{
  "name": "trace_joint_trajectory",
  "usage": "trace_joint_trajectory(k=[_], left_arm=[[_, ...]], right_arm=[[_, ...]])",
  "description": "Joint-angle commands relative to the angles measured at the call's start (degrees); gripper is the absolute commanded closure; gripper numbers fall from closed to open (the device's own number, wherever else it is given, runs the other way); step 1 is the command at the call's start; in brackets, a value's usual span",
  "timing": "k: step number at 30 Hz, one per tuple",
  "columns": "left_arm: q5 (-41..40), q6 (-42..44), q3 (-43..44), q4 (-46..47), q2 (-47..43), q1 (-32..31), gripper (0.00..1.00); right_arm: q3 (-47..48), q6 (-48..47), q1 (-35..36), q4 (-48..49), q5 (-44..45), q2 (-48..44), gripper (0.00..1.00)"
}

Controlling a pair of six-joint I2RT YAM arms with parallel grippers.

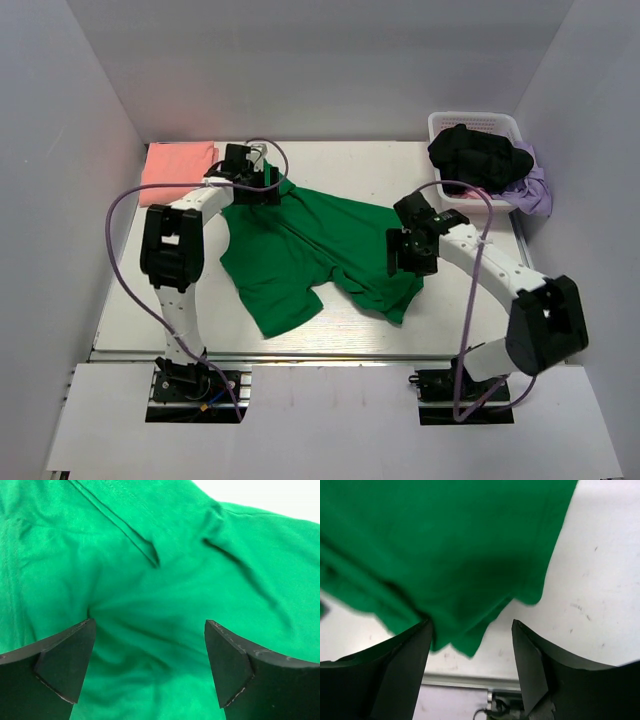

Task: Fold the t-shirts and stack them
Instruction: Flatten out the tshirt

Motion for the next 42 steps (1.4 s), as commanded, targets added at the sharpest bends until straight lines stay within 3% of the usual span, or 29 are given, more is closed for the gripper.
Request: trace_joint_trajectory(k=[1,6,10,26,31,32,37,42], left_arm=[[2.9,0.5,-3.1,-0.5,-9.2,-0.1,0.01],[4.3,-2.2,-13.4,2.2,-14.1,-0.6,0.01],[5.2,-2.7,-16.4,2.7,-13.7,-0.6,0.01],[-2.0,0.0,-13.9,-2.6,-4.5,0.5,0.01],[-4.7,4.7,-12.9,-3.9,-2.7,0.5,0.01],[-4.7,5.4,-12.9,-3.9,-2.7,0.5,0.01],[-1.2,8.6,-10.5,-3.3,-2.7,0.5,0.01],[0.3,10.5,-5.7,-4.0,-5.2,-0.1,0.01]], right_arm=[[0.5,3.0,-4.0,6.8,1.7,3.5,0.29],[5.4,0.9,-6.2,14.7,1.4,12.8,0.31],[13.2,-0.6,-8.1,16.7,4.9,22.3,0.31],[43.7,-4.9,-15.2,15.3,2.2,52.6,0.31],[60.3,-9.3,-16.4,16.4,4.0,61.3,0.27],[61.4,-10.6,-16.8,17.4,-0.3,62.7,0.27],[62.0,-17.1,-16.9,24.6,-4.8,59.8,0.26],[59.7,-21.8,-16.3,24.6,-12.3,51.4,0.25]])
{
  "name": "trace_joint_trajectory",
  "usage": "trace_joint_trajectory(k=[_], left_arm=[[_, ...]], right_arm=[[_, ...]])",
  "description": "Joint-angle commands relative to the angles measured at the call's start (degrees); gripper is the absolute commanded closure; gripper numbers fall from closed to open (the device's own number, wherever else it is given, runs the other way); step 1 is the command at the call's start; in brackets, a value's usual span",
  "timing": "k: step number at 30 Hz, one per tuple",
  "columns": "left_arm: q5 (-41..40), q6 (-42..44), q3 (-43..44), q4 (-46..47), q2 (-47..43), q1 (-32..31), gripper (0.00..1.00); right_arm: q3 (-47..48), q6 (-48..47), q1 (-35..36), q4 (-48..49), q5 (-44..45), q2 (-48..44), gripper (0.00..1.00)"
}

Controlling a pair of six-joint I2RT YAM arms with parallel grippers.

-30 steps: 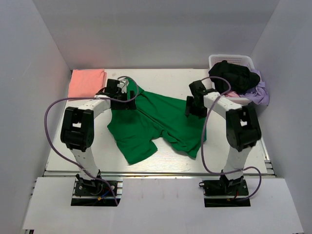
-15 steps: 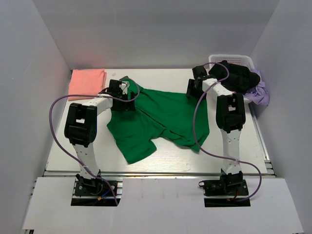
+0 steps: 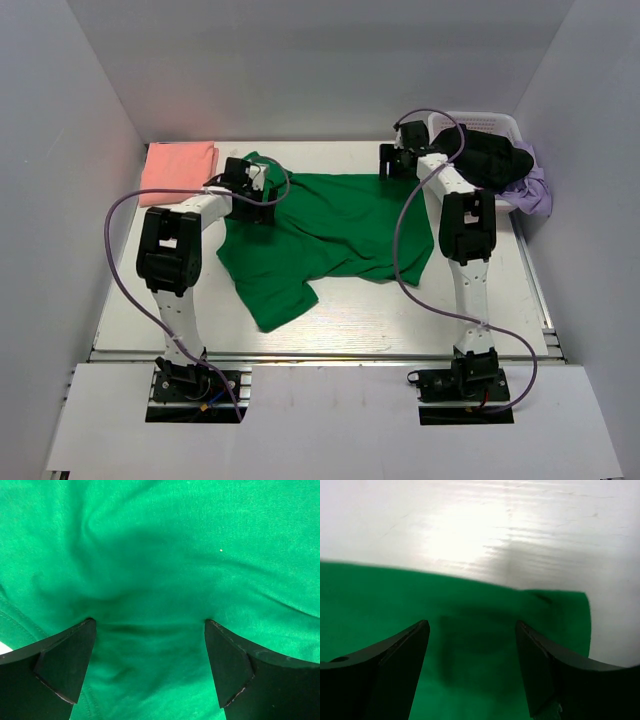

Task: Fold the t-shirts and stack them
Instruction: Flatten out the tshirt

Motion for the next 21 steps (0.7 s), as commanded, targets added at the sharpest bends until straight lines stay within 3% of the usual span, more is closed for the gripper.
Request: trace_joint_trajectory(k=[1,5,8,9,11,15,21], left_arm=[[1.7,2.8,4.4,-1.9,-2.0,0.0,0.01],[8.1,2.9,6.7,-2.9,-4.9,-0.5,0.01],[14.1,2.9,8.1,-2.4,-5.7,-1.1,0.01],[15.6,2.9,8.9,-1.8,-5.7,-1.6,0.01],[18.1,2.9,11.5,-1.8,-5.1,-2.6,0.01],[20.5,2.9,22.0,-3.4,0.6,-8.8,0.01],[22.5,3.1,41.3,-7.7,15.6,-18.7,0.01]], right_arm=[[-1.8,-6.6,1.0,2.4,-7.6,-10.1,0.25],[-9.8,-5.8,2.0,0.9,-9.1,-18.4,0.22],[-20.7,-2.1,2.3,-0.2,-7.1,-27.0,0.22],[-26.2,-0.3,2.2,-0.2,-6.2,-31.4,0.15],[-34.8,4.7,2.0,-1.3,-1.9,-40.5,0.14],[-53.9,10.3,1.5,-3.0,2.7,-54.0,0.10],[-72.6,13.2,1.8,-2.1,-8.7,-70.6,0.10]])
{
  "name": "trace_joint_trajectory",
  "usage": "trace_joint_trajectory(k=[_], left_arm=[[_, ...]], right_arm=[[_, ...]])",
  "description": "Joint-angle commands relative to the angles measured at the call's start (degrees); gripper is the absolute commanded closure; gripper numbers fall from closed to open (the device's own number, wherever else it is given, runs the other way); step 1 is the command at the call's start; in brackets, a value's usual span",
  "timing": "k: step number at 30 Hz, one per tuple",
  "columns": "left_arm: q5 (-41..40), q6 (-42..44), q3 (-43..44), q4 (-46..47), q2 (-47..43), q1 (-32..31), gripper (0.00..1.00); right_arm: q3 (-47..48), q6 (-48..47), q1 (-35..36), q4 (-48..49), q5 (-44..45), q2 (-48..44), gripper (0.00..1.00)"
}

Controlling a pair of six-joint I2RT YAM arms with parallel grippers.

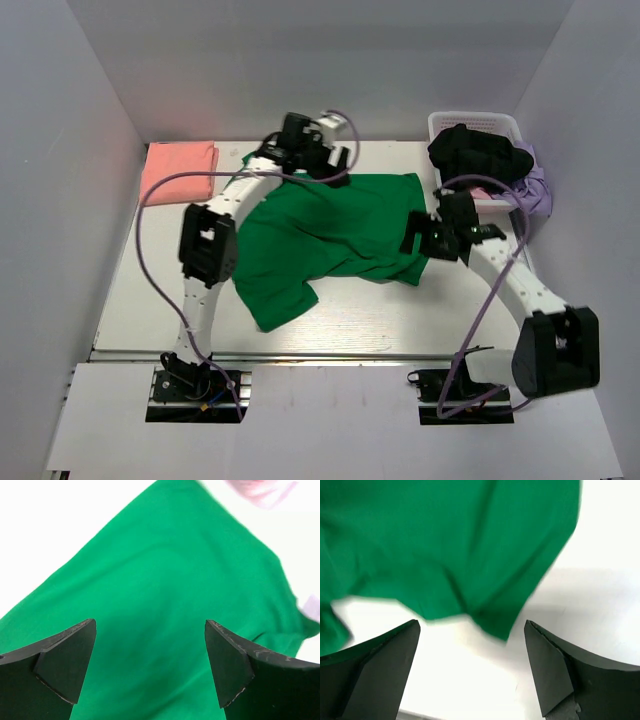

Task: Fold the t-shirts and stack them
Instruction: Flatten out the tshirt

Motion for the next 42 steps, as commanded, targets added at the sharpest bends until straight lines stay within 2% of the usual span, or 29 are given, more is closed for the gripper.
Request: trace_joint_trajectory(k=[1,6,7,8,11,12,15,18,22,25,28,30,31,32,33,37,42], left_arm=[[3.8,0.4,7.6,-3.7,6.7,-7.0,0.01],[-2.1,-2.2,14.8,0.3,14.7,-11.5,0.01],[-3.4,-2.7,15.7,0.9,16.9,-12.8,0.01],[-4.3,-2.7,16.3,2.4,17.7,-13.3,0.01],[-13.9,-3.4,16.3,3.5,20.2,-15.0,0.01],[-15.6,-4.0,16.3,3.5,20.7,-15.8,0.01],[-21.8,-4.0,16.3,2.9,21.4,-17.2,0.01],[-27.1,-2.5,13.5,2.4,21.4,-18.3,0.01],[-28.5,-1.4,12.1,-0.5,22.5,-18.8,0.01],[-28.5,-1.4,10.6,-0.5,23.0,-19.3,0.01],[-28.5,-1.4,9.9,-0.5,23.0,-19.3,0.01],[-28.5,-1.4,9.9,-1.2,23.5,-19.3,0.01],[-28.5,-1.4,9.4,-1.2,23.5,-19.3,0.01],[-29.0,-1.9,9.4,-1.2,23.5,-19.3,0.01],[-29.1,-1.9,9.4,-1.2,23.5,-19.3,0.01],[-30.2,-2.5,10.1,-2.8,24.9,-19.3,0.01],[-32.6,-3.8,14.4,-7.9,28.5,-19.3,0.01]], right_arm=[[-7.1,3.4,0.1,0.3,-5.7,-5.3,0.10],[-12.7,1.4,0.3,2.7,-6.5,-10.0,0.11],[-13.3,1.6,0.1,3.7,-6.0,-10.2,0.14],[-13.6,1.6,0.3,4.1,-3.5,-10.5,0.19],[-14.0,1.3,0.1,6.7,-0.8,-9.2,0.37],[-13.8,1.9,0.1,8.0,0.4,-8.2,0.45],[-12.0,1.9,0.3,7.3,1.4,-3.7,0.57],[-11.3,0.6,0.2,6.5,1.6,-1.6,0.58],[-11.2,-0.1,0.1,7.2,2.6,1.0,0.60],[-11.4,-1.1,0.3,9.2,-1.8,2.1,0.54],[-11.1,-1.6,0.3,11.1,-5.4,3.4,0.57],[-10.7,-1.9,0.3,11.6,-6.6,3.9,0.64],[-10.6,-1.9,0.3,11.4,-6.7,4.2,0.72],[-10.6,-2.2,0.1,11.1,-6.8,4.3,0.91],[-10.5,-2.1,0.2,10.3,-6.6,4.3,1.00],[-10.3,-2.4,0.3,4.9,-5.0,1.7,1.00],[-10.7,-0.3,0.2,-11.9,-0.6,-6.2,1.00]])
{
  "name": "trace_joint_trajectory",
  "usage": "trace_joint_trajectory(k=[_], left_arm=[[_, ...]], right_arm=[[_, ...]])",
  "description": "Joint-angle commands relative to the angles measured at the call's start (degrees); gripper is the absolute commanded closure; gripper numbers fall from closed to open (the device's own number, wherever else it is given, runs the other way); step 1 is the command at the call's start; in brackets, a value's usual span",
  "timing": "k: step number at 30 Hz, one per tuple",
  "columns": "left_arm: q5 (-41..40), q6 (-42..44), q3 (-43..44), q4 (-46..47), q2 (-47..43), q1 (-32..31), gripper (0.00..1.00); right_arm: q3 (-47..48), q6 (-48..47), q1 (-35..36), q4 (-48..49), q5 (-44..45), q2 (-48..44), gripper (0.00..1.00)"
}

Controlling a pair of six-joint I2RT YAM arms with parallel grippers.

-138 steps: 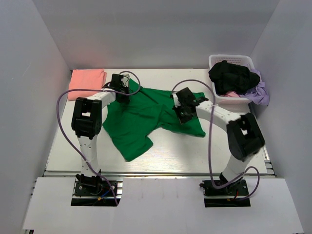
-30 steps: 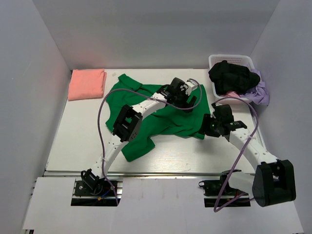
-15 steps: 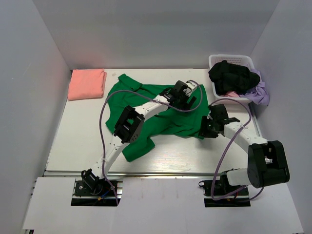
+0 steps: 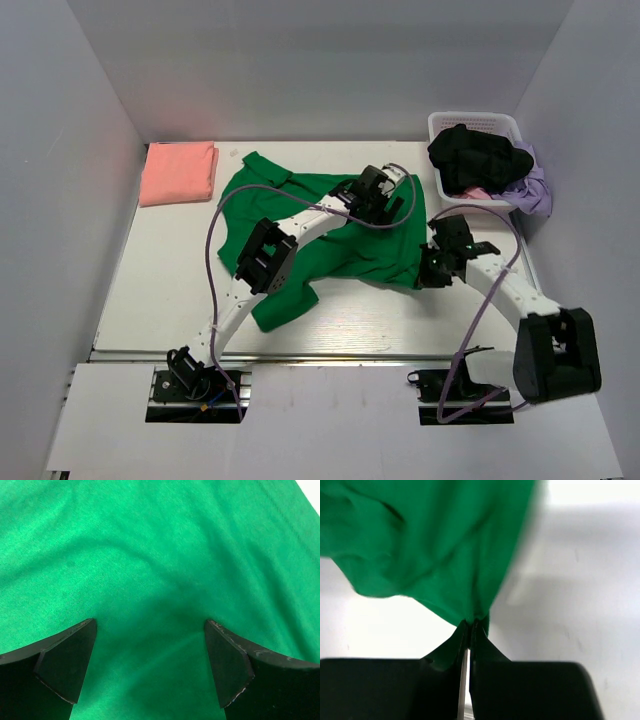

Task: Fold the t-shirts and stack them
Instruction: Flatten out the tshirt

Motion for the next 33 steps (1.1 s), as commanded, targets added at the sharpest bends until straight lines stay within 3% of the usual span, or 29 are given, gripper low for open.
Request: trace_joint_trajectory(k=[1,6,9,10,13,19,22,33], left_arm=[[-4.2,-0.2,0.0,-9.9,5.4,-0.4,0.01],[-3.6,-1.5,1.6,-12.1,7.3,-0.4,0.01],[-3.1,-2.2,2.1,-12.1,7.3,-0.4,0.01],[-3.1,-2.2,2.1,-12.1,7.3,-0.4,0.01],[-1.9,-2.2,2.1,-12.1,7.3,-0.4,0.01],[2.0,0.2,-1.9,-8.8,5.0,-0.4,0.01],[2.7,0.2,-3.4,-8.2,4.1,-0.4,0.01],[2.9,0.2,-2.5,-9.0,4.1,-0.4,0.01]], right_arm=[[1.6,2.1,0.1,-15.8,2.8,-6.3,1.00],[2.1,9.5,0.0,-31.1,2.8,-12.8,0.99],[0.1,13.6,0.0,-35.3,2.3,-16.1,0.77],[-0.8,16.2,-0.1,-37.1,2.5,-17.3,0.59],[-0.5,15.2,0.2,-35.8,1.2,-18.2,0.35],[4.6,6.3,0.5,-25.8,-2.0,-19.2,0.35],[4.2,3.1,0.6,-14.7,-4.4,-18.0,0.37],[6.5,1.2,0.6,2.5,3.6,1.8,0.56]])
